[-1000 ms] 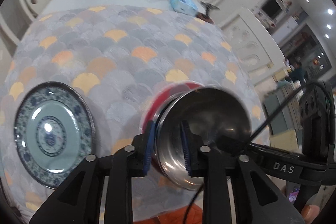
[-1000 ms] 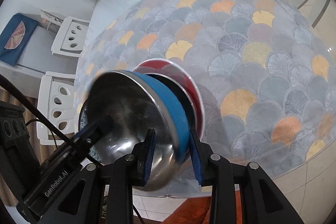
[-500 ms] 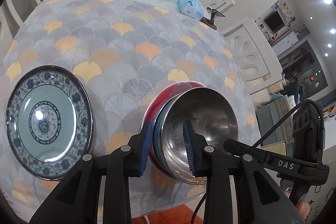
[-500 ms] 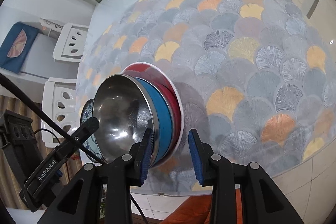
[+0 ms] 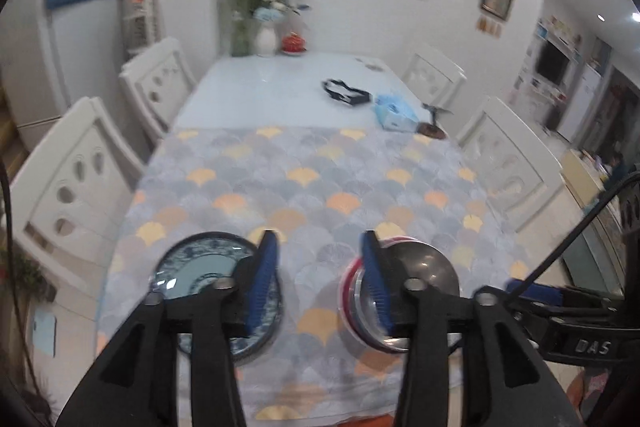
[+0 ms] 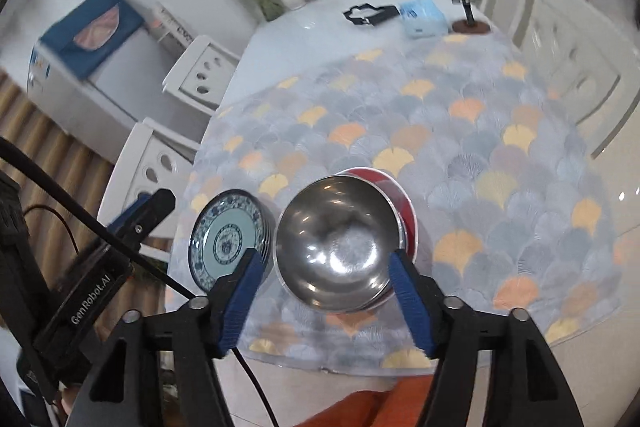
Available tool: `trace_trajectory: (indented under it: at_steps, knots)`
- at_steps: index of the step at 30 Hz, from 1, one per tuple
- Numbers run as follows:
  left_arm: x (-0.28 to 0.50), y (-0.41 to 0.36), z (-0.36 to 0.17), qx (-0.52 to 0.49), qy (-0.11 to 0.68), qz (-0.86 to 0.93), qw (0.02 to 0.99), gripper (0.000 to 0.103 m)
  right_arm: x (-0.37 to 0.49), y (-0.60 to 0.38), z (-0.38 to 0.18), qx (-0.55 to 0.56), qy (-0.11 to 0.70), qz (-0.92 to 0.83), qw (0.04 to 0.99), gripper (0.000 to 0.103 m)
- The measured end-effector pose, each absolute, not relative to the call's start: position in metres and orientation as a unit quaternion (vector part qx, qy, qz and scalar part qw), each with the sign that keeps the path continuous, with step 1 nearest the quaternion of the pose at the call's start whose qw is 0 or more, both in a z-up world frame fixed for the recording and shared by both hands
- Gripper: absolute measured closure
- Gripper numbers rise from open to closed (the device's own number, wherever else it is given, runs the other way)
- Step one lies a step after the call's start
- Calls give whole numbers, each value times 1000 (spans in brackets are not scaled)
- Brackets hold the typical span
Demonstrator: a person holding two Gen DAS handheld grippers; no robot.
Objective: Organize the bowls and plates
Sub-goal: 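Open both tools and grip the rim of the nested bowl stack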
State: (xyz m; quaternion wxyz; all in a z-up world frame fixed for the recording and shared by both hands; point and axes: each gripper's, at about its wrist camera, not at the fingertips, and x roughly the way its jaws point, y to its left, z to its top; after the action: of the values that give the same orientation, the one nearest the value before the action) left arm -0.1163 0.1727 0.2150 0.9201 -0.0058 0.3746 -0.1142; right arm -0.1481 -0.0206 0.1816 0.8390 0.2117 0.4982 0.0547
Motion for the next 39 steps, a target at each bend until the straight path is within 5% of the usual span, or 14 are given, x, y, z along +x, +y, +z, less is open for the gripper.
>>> trace_trajectory:
  at_steps: [1,3,39]
  knots:
    - [-117,179,217,-14,370,-107,923,29,-151,-19,184,217,499,50,838,29]
    - [-122,189,220,-30,363,-106,925,25,-155,-19,188,231,497,51,835,29]
    - [-67,145,175,-77,473,-181,859,25,-123,-56,191,176,520,17,836,28]
